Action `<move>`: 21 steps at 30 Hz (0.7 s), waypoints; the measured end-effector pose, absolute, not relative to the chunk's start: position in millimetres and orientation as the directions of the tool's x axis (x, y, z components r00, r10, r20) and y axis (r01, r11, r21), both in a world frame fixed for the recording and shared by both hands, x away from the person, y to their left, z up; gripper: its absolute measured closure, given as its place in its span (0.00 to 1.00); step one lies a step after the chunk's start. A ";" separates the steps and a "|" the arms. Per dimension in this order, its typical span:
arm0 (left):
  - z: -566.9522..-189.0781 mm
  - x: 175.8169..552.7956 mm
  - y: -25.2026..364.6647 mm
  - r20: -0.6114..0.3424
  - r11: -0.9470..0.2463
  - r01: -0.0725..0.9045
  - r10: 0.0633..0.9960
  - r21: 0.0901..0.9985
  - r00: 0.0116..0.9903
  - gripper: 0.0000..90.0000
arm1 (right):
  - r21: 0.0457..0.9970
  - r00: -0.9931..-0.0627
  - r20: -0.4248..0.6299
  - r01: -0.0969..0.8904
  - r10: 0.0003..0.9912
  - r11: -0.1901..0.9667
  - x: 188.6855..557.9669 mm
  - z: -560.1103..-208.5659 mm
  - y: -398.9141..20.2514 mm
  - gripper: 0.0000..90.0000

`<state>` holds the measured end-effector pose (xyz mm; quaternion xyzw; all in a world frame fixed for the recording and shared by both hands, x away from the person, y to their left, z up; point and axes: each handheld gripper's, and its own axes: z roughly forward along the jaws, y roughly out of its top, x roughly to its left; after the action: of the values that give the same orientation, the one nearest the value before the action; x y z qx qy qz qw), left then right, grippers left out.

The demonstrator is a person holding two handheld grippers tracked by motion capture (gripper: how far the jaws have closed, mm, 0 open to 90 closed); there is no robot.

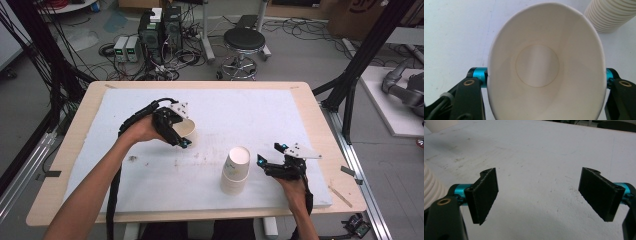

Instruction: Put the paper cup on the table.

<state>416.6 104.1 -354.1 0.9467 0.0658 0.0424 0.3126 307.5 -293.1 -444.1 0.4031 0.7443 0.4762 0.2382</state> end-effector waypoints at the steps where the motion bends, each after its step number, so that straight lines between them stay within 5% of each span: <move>1: -354.7 416.9 103.4 0.041 -0.799 0.095 0.148 0.594 0.988 0.37 | 0.900 -0.559 0.034 0.377 0.828 0.218 307.2 -444.4 -293.2 0.18; 21: -374.7 419.7 80.9 0.043 -0.862 0.101 0.141 0.497 0.989 0.36 | 0.897 -0.558 0.009 0.371 0.830 0.239 306.6 -449.0 -291.6 0.18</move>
<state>419.7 80.9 -374.7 0.9641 0.0628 0.0392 0.2551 306.6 -291.6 -449.0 0.4013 0.7480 0.4684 0.2452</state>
